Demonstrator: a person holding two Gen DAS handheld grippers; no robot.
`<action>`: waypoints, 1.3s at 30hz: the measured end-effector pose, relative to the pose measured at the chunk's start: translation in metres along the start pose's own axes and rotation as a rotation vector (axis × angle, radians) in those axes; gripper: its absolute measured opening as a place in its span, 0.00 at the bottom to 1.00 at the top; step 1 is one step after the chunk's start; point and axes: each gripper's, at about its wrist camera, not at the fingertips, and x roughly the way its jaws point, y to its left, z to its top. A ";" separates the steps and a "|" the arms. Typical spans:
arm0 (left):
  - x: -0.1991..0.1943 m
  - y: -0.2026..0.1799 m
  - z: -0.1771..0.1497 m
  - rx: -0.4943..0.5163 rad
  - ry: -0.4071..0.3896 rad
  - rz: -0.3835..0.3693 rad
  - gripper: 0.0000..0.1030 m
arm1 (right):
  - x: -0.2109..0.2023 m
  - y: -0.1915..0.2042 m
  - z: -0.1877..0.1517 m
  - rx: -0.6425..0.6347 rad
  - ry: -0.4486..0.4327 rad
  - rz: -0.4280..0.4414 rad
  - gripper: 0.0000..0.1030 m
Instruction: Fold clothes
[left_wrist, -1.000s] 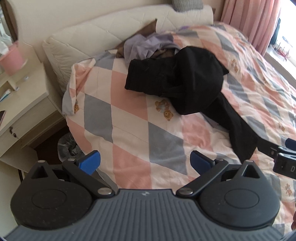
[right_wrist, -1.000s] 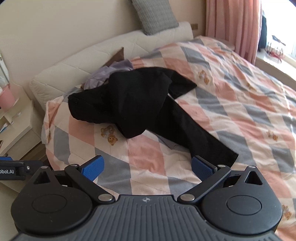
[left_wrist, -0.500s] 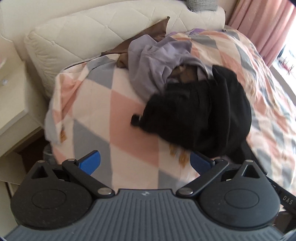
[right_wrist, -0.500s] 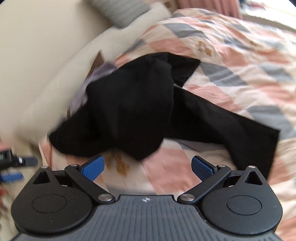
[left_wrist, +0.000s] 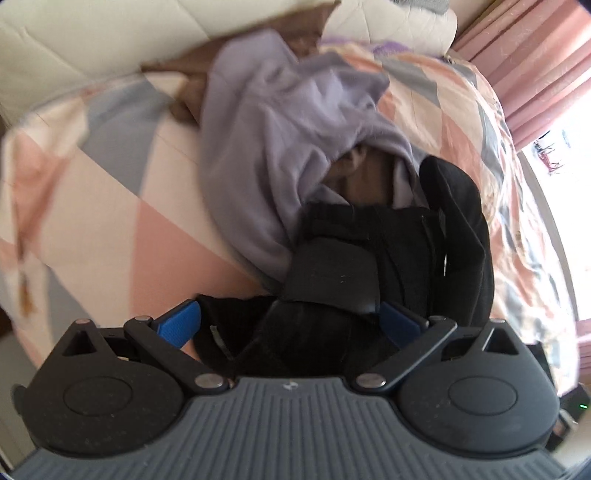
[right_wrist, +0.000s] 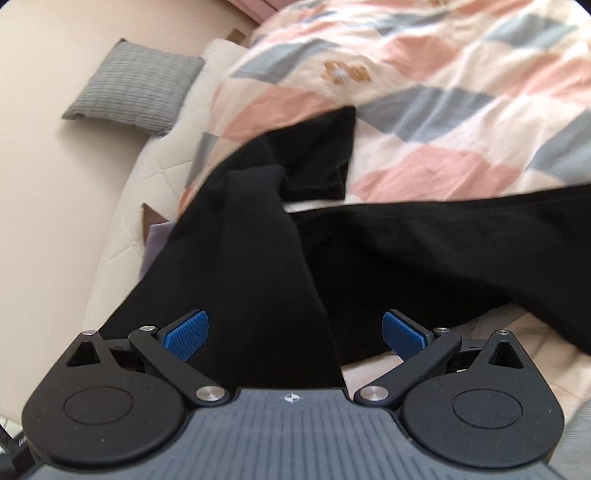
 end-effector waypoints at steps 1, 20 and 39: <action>0.005 -0.001 0.000 0.000 0.012 0.000 0.98 | 0.007 -0.001 -0.001 0.003 0.019 0.009 1.00; -0.083 -0.091 -0.107 0.314 -0.039 -0.176 0.26 | -0.232 0.010 0.017 -0.082 -0.224 0.222 0.10; -0.076 -0.335 -0.523 0.913 0.336 -0.378 0.24 | -0.636 -0.282 -0.009 0.213 -0.389 -0.446 0.88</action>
